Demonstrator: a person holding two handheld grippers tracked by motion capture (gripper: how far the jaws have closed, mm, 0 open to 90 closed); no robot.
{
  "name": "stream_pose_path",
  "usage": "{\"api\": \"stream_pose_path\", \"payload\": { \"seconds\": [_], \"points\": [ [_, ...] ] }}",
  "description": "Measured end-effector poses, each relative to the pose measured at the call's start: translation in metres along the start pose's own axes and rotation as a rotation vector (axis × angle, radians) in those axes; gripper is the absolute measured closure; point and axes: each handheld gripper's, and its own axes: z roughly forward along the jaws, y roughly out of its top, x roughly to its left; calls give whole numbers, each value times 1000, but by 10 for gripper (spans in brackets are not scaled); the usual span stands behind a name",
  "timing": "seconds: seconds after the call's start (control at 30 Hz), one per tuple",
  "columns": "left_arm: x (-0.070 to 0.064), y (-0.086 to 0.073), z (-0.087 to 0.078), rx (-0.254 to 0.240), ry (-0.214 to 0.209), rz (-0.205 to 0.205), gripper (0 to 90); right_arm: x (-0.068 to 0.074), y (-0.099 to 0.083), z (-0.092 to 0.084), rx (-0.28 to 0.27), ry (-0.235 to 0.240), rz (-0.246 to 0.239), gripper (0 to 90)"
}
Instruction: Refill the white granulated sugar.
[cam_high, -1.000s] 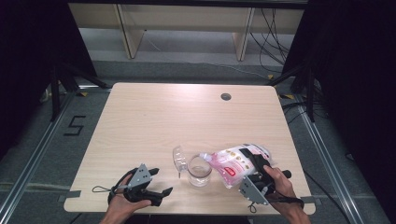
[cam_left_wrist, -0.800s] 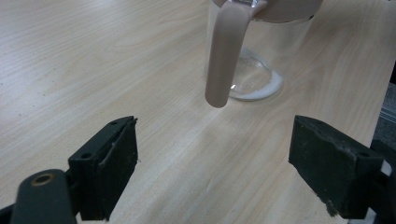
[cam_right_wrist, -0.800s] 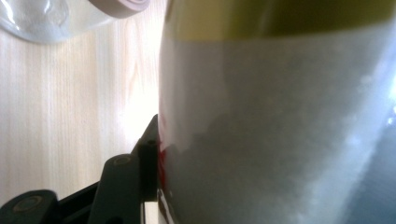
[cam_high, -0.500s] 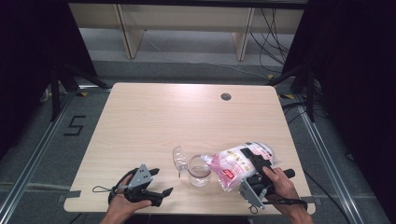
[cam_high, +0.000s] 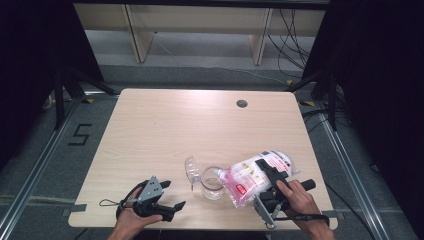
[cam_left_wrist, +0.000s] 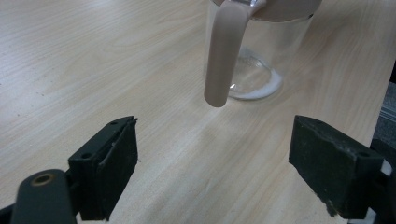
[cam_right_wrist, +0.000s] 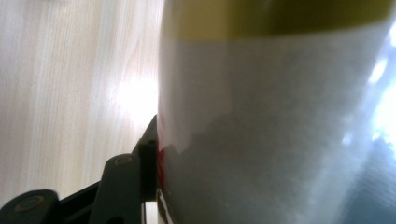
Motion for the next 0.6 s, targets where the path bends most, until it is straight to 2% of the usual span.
{"api": "stream_pose_path", "payload": {
  "seconds": [0.03, 0.1, 0.13, 0.17, 0.2, 0.23, 0.27, 0.3, 0.33, 0.37, 0.4, 0.43, 0.5, 0.53, 0.57, 0.6],
  "points": [
    [1, 0, 0, 4, 1, 10, 152, 0, 0, 0, 7, 0, -4, 490],
    [-1, 0, 1, -14, -6, -16, 152, 0, 1, -1, 16, 3, -18, 490],
    [-2, 0, 1, -20, -10, -19, 152, 2, 0, 0, 16, 5, -3, 490],
    [-1, 0, 1, -21, -16, -14, 152, 2, 1, 0, 27, 7, -19, 490],
    [1, 0, 0, 8, -7, 13, 152, 1, 1, 0, 27, 11, -27, 491],
    [1, 0, 1, 5, -7, 9, 152, 0, 2, 0, 24, 0, -52, 491],
    [1, 0, 0, 5, -7, 11, 152, 2, 1, 0, 22, 1, -42, 491],
    [1, 0, 0, 5, -7, 10, 152, 2, 2, 0, 38, 6, -52, 491],
    [1, 0, 0, 5, -7, 10, 152, 1, 3, 1, 32, -3, -88, 492],
    [1, 0, 0, 5, -7, 10, 153, 0, 3, 0, 35, -5, -104, 492],
    [1, 0, 0, 6, -8, 11, 152, 1, 3, 1, 33, 3, -83, 492],
    [1, 0, 0, 7, -8, 12, 152, 0, 4, 0, 33, -2, -103, 493],
    [0, 0, 2, -11, -23, -10, 152, 0, 5, 0, 39, -4, -106, 493],
    [0, 0, 2, -12, -21, -6, 152, 0, 6, 0, 46, 3, -120, 494],
    [0, 0, 2, -12, -15, -7, 152, -1, 6, 1, 23, -31, -148, 494],
    [0, -1, 2, -14, -13, -9, 152, -2, 7, 0, 35, -18, -151, 495]
  ]
}}
